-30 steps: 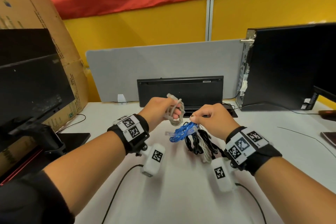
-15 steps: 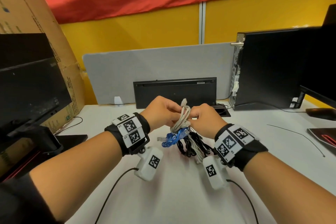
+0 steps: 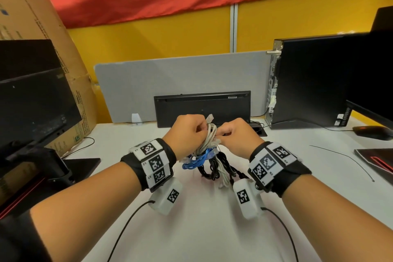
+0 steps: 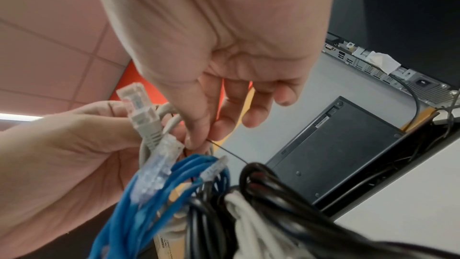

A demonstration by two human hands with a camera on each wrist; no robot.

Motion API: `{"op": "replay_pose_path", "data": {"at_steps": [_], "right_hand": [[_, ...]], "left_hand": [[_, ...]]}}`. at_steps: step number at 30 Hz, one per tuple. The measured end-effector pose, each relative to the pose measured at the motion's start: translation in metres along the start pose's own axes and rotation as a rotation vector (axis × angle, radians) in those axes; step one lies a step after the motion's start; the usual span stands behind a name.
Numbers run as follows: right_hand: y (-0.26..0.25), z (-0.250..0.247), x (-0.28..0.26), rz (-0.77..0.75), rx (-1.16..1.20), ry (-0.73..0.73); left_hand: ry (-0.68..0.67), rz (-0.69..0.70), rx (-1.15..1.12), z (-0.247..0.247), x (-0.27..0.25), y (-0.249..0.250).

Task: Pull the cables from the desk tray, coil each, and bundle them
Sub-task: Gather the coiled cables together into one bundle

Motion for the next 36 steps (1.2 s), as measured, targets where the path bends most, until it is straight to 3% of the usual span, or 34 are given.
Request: {"op": "replay_pose_path", "data": {"at_steps": [6,12,19,27,31,36], "right_hand": [[0.012,-0.011,-0.003,0.151,0.009,0.088],[0.014,-0.009,-0.011,0.083,0.235,0.171],[0.005,-0.006,-0.009,0.013,0.578,0.281],[0.007,-0.005,-0.011,-0.006,0.575,0.348],[0.006,-0.002,-0.012,-0.023,0.539,0.264],[0.012,0.002,-0.013,0.029,0.480,0.164]], "left_hand": [[-0.035,-0.056,-0.016,-0.005,-0.002,-0.009],[0.033,-0.097,-0.303,-0.005,-0.011,-0.015],[0.035,-0.009,-0.173,0.001,-0.013,-0.014],[-0.032,0.163,0.029,0.012,-0.014,-0.016],[-0.035,0.167,0.021,0.021,-0.017,-0.015],[0.104,-0.030,-0.270,0.018,-0.014,-0.018]]}}
Point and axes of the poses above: each hand's wrist, its own x-axis towards the middle knuckle, its own z-axis out of the palm, y = z × x, the point moved 2 cm from there along x, towards the middle knuckle, and after that the axes turned 3 degrees about z, right-handed, at the moved point
